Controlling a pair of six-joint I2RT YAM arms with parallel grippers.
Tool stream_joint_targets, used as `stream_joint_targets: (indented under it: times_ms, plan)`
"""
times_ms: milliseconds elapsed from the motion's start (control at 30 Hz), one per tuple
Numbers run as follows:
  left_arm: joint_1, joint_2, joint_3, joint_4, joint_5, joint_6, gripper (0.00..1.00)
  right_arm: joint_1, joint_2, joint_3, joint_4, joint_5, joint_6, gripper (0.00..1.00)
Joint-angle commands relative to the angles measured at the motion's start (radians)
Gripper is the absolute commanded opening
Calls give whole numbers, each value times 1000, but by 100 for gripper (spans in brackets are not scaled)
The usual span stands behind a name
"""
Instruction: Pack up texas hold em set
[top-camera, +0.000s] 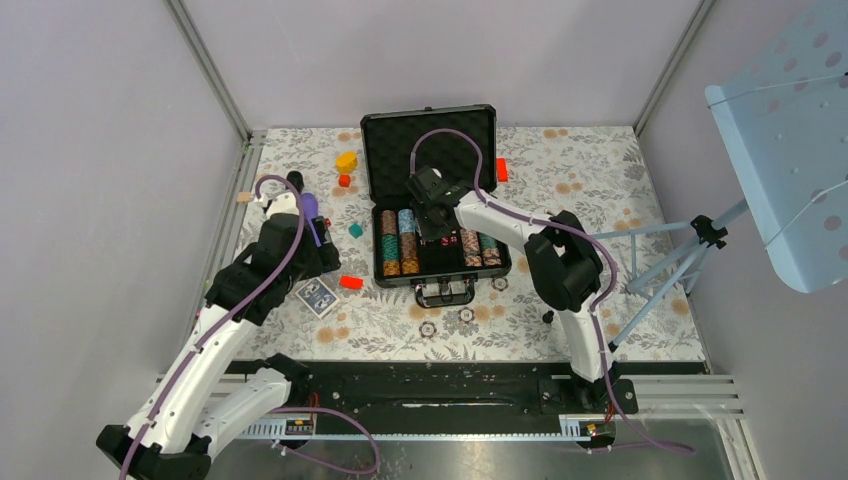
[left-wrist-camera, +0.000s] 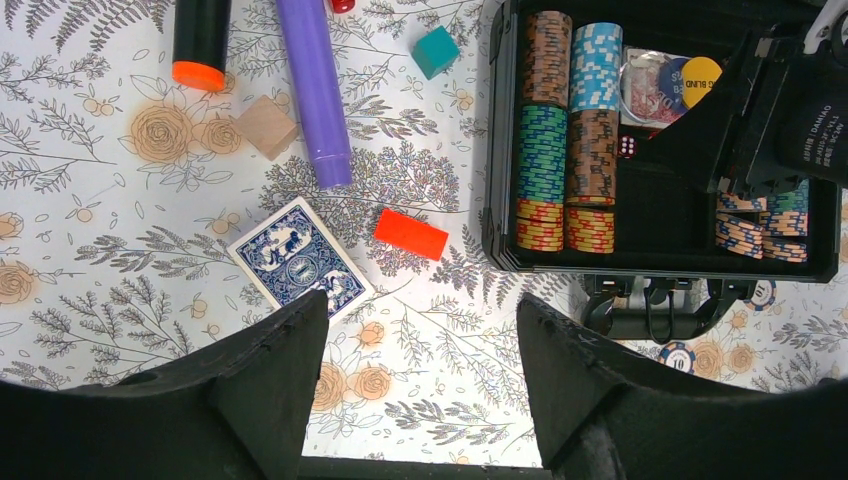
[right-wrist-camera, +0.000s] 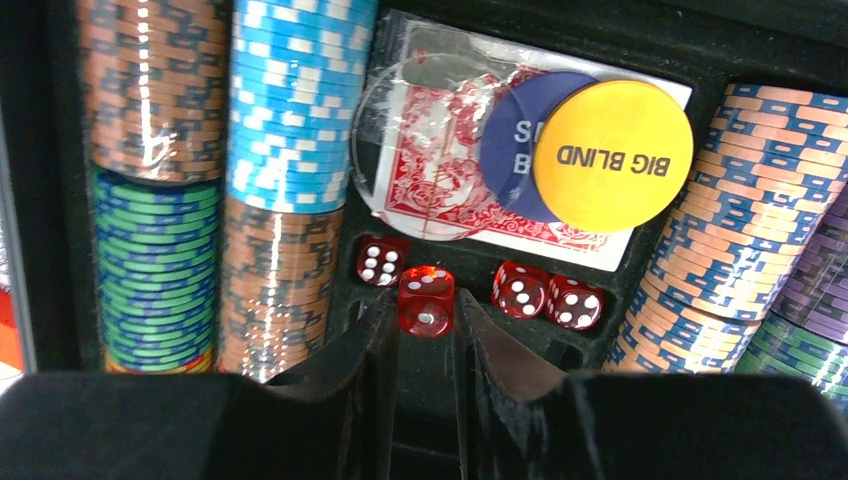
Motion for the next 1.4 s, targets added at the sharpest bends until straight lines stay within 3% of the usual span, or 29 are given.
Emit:
stream_joint_targets:
  times_ms: [0,400,833,1167,1367]
  plan:
    - [9,-7,3,23,15,18,69,-20,26,34,-14,22,34,19]
    - [17,-7,1,22,21,27,69,-28,88,41,-38,34,49,19]
    - [22,-6,-14,24,29,21,69,-28,88,35,-97,182,46,22]
    - [25,-18,-21,23,31,23,69,-29,72,35,-73,144,34,47]
    - [27,-20,-18,18,32,22,69,-28,34,34,-55,121,40,49]
